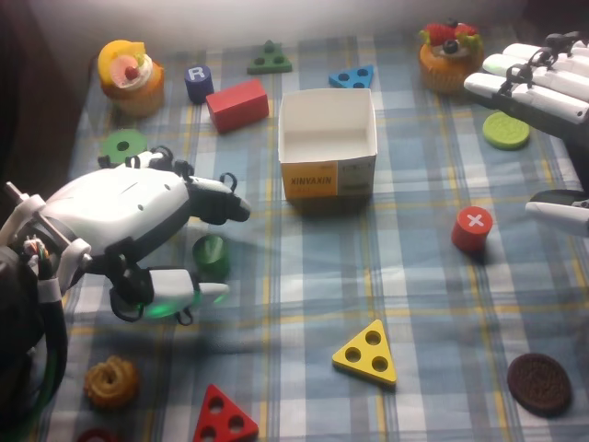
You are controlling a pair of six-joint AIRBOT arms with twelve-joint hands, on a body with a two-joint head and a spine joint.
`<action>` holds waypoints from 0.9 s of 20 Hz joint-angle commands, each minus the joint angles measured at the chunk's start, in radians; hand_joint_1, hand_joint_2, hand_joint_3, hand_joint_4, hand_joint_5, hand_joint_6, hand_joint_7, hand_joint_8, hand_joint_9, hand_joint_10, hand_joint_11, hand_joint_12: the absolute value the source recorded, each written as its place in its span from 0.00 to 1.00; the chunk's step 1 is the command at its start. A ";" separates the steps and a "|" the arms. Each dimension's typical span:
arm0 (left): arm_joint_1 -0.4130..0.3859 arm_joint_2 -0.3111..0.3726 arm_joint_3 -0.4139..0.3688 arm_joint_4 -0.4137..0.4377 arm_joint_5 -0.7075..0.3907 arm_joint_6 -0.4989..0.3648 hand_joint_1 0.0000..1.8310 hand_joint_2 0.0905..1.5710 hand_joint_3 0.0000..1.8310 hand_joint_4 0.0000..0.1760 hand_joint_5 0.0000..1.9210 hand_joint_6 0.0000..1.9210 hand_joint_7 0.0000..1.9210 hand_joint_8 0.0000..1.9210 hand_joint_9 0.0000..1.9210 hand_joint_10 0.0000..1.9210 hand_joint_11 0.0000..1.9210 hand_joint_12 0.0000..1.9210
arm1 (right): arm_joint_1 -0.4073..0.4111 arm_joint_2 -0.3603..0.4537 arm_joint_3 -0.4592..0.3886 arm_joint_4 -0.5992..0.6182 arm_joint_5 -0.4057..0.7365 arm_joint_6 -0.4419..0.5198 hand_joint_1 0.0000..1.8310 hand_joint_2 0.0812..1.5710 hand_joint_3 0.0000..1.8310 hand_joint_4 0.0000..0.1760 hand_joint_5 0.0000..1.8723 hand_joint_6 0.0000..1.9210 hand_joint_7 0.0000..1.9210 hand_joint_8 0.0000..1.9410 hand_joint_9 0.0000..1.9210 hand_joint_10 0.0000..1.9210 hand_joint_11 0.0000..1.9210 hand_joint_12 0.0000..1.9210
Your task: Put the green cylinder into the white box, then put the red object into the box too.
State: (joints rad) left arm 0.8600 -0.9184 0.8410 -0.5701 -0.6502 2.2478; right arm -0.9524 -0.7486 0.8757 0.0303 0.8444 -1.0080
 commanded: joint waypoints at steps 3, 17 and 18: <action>-0.003 -0.014 0.009 0.007 -0.080 0.013 0.56 0.68 0.00 0.11 0.23 0.36 0.41 0.01 0.23 0.24 0.00 0.77 | 0.007 -0.002 0.003 0.010 0.117 -0.002 0.28 0.85 0.00 0.00 0.00 0.00 0.00 0.00 0.01 0.01 0.00 0.64; -0.025 0.006 -0.021 0.019 -0.195 0.054 0.65 0.76 0.00 0.00 0.38 0.63 0.44 0.72 0.27 0.81 0.08 1.00 | 0.004 -0.004 0.004 0.018 0.118 -0.002 0.27 0.85 0.00 0.00 0.00 0.00 0.00 0.00 0.00 0.00 0.00 0.44; -0.033 0.012 -0.031 0.032 -0.226 0.054 0.65 0.76 0.00 0.00 0.38 0.63 0.44 0.72 0.27 0.81 0.08 1.00 | 0.004 -0.004 0.004 0.019 0.118 -0.002 0.27 0.85 0.00 0.00 0.00 0.00 0.00 0.00 0.00 0.00 0.00 0.44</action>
State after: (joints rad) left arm 0.8364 -0.9073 0.8089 -0.5732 -0.7490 2.3024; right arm -0.9527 -0.7506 0.8768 0.0406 0.8398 -1.0080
